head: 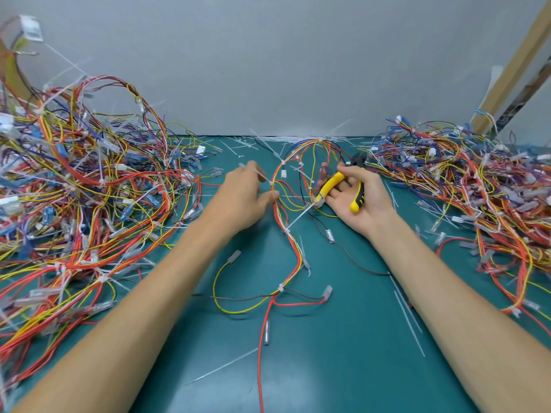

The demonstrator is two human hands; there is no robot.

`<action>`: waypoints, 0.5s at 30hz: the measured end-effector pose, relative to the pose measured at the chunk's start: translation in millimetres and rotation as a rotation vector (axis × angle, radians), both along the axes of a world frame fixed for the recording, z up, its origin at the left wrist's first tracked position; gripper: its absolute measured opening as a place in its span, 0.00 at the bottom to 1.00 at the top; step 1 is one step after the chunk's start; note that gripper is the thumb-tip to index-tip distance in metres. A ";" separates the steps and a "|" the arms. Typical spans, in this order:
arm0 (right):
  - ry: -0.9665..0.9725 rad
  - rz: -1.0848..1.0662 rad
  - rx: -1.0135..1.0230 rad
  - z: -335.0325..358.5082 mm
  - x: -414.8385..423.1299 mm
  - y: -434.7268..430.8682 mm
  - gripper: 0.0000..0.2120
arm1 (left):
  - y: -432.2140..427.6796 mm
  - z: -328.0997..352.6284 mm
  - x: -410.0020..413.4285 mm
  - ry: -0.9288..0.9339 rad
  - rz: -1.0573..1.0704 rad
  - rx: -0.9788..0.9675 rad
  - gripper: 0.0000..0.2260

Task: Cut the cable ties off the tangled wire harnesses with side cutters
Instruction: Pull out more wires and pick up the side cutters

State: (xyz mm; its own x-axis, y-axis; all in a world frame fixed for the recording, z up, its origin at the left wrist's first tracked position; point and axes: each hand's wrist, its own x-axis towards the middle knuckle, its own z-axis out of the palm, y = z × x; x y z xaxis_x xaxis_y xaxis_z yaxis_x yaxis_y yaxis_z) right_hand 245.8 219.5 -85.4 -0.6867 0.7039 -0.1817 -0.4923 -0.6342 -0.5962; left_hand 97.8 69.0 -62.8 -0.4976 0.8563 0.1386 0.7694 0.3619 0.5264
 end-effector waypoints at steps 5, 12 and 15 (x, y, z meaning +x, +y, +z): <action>-0.003 0.008 0.003 -0.3 0.5 -1.4 0.05 | -23.3 56.1 3.1 0.225 -0.106 -0.571 0.16; -0.012 0.023 0.014 1.0 0.8 -4.1 0.05 | -20.2 44.5 69.5 0.006 -0.426 -0.819 0.16; -0.009 0.028 0.014 1.7 0.9 -4.5 0.05 | -17.1 42.1 72.9 0.043 -0.468 -0.843 0.11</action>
State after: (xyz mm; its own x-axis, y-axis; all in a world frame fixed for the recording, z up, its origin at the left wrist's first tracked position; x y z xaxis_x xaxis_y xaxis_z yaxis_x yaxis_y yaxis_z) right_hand 246.7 215.0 -83.7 -0.7045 0.6869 -0.1782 -0.4691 -0.6392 -0.6094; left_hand 170.7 51.9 -20.7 -0.0897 0.7929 -0.6027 0.9442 0.2603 0.2019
